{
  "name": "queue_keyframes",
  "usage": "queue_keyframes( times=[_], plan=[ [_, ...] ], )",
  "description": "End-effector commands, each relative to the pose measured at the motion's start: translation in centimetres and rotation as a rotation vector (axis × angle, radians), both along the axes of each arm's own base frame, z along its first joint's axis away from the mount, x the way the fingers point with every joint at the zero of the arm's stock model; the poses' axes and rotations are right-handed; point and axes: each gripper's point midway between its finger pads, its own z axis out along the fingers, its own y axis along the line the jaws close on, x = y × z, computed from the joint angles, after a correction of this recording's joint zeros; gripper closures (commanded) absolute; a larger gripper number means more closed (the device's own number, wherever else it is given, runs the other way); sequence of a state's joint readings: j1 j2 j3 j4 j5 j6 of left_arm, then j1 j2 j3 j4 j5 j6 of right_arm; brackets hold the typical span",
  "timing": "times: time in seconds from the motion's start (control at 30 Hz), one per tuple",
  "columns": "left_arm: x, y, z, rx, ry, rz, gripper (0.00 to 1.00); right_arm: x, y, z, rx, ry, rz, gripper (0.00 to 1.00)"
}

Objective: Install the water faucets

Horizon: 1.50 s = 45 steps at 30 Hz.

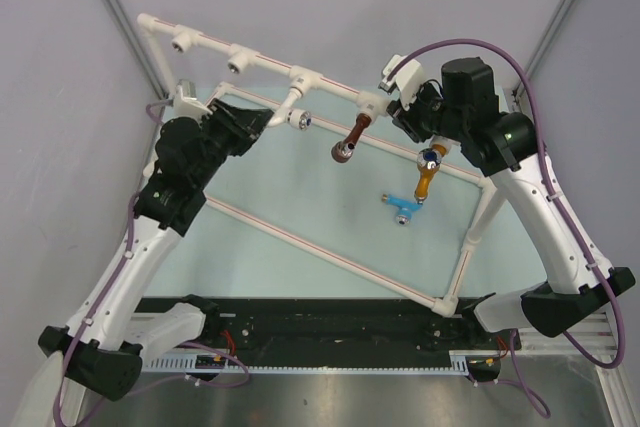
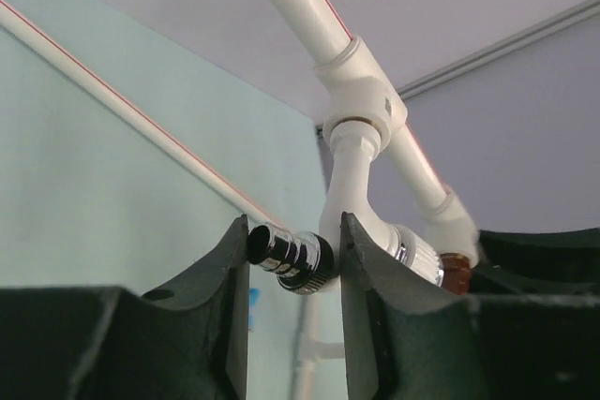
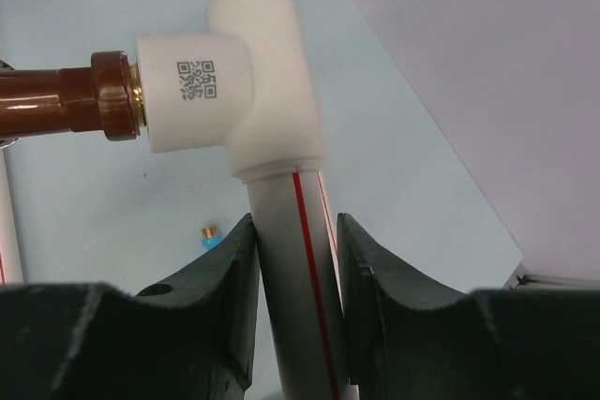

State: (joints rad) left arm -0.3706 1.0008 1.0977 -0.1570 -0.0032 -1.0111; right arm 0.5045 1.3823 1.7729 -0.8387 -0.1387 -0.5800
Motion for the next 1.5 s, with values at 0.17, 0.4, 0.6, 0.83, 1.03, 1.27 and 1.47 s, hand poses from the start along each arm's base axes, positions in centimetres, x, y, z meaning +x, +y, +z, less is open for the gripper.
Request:
queue_keyframes(
  times=[0.17,0.4,0.6,0.83,1.03,1.27,1.47],
  plan=[
    [-1.0,0.6,6.8,0.769,-0.494,-0.046,1.0,-1.0,-1.1,-3.1,-0.028,0.133,-0.074,1.0],
    [-1.8,1.4,8.0,0.82,-0.518,0.01,0.88,-1.0,-1.1,-3.0,-0.027,0.129,-0.075,1.0],
    [-3.2,2.9,9.3,0.872,-0.55,0.045,0.51,-0.8,-1.1,-2.6,-0.018,0.119,-0.083,1.0],
    [-4.8,4.3,8.6,0.924,-0.541,0.051,0.2,-0.3,-1.2,-1.6,0.002,0.094,-0.113,0.98],
    [-5.5,5.8,7.4,0.97,-0.506,0.085,0.02,0.6,-1.6,0.3,0.049,0.044,-0.176,0.71],
    [-6.1,8.1,6.2,1.005,-0.446,0.164,0.0,2.0,-3.2,4.3,0.163,-0.079,-0.325,0.26],
    [-6.8,9.3,5.5,1.017,-0.409,0.196,0.0,1.5,-4.2,7.3,0.309,-0.157,-0.401,0.16]
  ],
)
